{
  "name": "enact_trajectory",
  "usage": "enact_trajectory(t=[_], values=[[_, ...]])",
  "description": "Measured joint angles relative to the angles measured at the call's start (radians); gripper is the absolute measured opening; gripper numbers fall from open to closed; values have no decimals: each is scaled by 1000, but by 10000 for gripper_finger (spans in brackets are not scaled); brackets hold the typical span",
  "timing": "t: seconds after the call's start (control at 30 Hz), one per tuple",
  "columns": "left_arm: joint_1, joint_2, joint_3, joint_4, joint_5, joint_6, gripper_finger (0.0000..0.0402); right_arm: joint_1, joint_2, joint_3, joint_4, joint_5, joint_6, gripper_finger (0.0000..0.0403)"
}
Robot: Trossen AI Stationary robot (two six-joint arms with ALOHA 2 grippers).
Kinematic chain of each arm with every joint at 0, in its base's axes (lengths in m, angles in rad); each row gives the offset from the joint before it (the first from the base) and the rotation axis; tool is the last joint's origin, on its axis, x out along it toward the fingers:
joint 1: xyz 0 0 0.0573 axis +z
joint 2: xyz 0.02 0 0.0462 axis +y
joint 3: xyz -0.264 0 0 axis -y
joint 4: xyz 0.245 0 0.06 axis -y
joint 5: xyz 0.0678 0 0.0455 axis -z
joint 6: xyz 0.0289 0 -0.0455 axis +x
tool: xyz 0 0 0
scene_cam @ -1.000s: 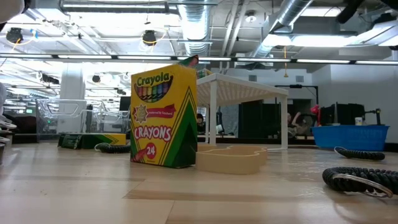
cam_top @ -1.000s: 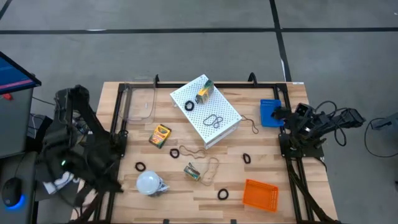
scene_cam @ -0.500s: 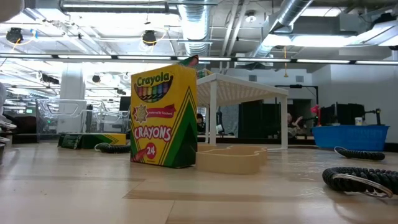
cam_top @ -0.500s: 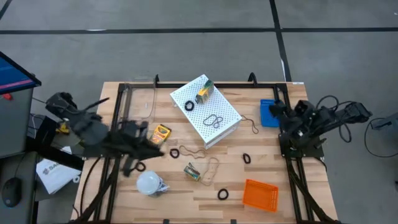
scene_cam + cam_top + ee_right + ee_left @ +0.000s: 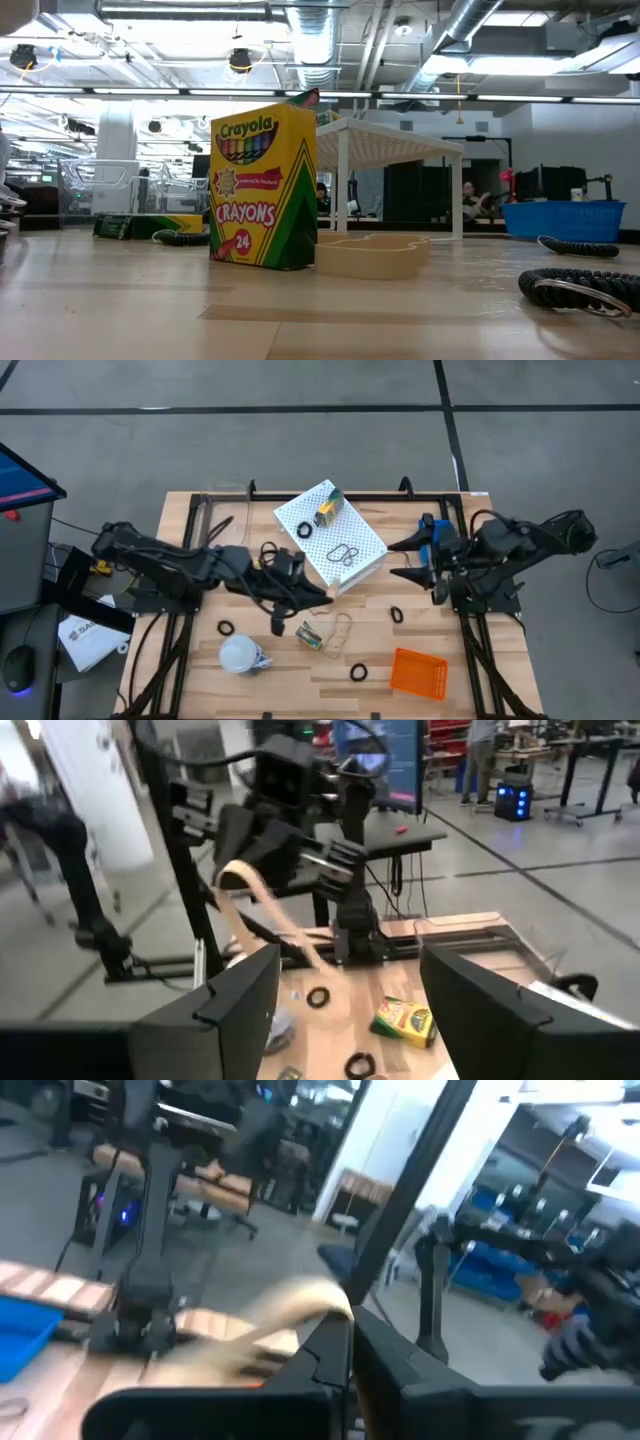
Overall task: Pick & Place Office Desk Supplies
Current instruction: Put the brown rubber band into the orange bin
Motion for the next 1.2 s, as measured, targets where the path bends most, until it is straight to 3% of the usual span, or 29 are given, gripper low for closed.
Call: enact_trajectory(t=[0.4,0.77,1.2], values=[[-1,102,84,35,-16,-4,0,6,180,92,-58,-46,-79,240],[-1,102,84,33,-18,-23,0,14,298,93,80,-107,-131,240],[-4,102,83,31,-18,-34,0,-11,328,93,172,-108,-133,239]])
